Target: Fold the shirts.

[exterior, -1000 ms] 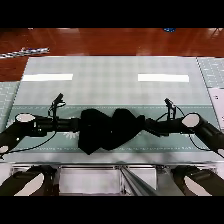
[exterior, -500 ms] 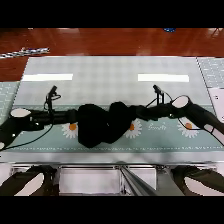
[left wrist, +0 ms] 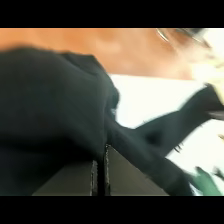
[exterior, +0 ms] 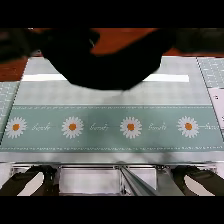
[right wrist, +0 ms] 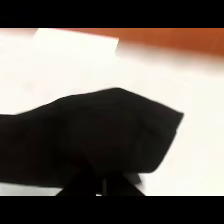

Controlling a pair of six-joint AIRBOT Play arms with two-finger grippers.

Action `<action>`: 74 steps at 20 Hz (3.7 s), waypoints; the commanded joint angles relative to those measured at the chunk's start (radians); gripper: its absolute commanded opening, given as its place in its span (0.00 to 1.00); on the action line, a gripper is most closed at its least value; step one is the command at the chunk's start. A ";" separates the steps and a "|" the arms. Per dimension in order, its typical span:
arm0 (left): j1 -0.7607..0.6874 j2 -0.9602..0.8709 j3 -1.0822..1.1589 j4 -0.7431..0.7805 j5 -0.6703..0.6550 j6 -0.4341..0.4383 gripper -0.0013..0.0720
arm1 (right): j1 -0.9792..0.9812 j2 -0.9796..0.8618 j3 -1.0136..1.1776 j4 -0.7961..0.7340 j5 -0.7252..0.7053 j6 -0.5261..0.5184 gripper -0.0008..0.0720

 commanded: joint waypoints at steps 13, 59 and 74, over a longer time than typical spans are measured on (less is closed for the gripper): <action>-0.187 0.249 0.227 0.609 -0.614 -0.384 0.04 | -0.006 0.316 0.265 -0.184 0.529 0.090 0.04; 0.303 -0.400 -0.755 0.209 -0.054 0.038 0.71 | -0.489 0.280 -1.162 0.241 -0.009 -0.039 0.58; 0.219 -0.410 -0.652 0.188 -0.083 0.048 0.04 | -0.306 0.042 -1.257 0.252 -0.142 0.076 0.57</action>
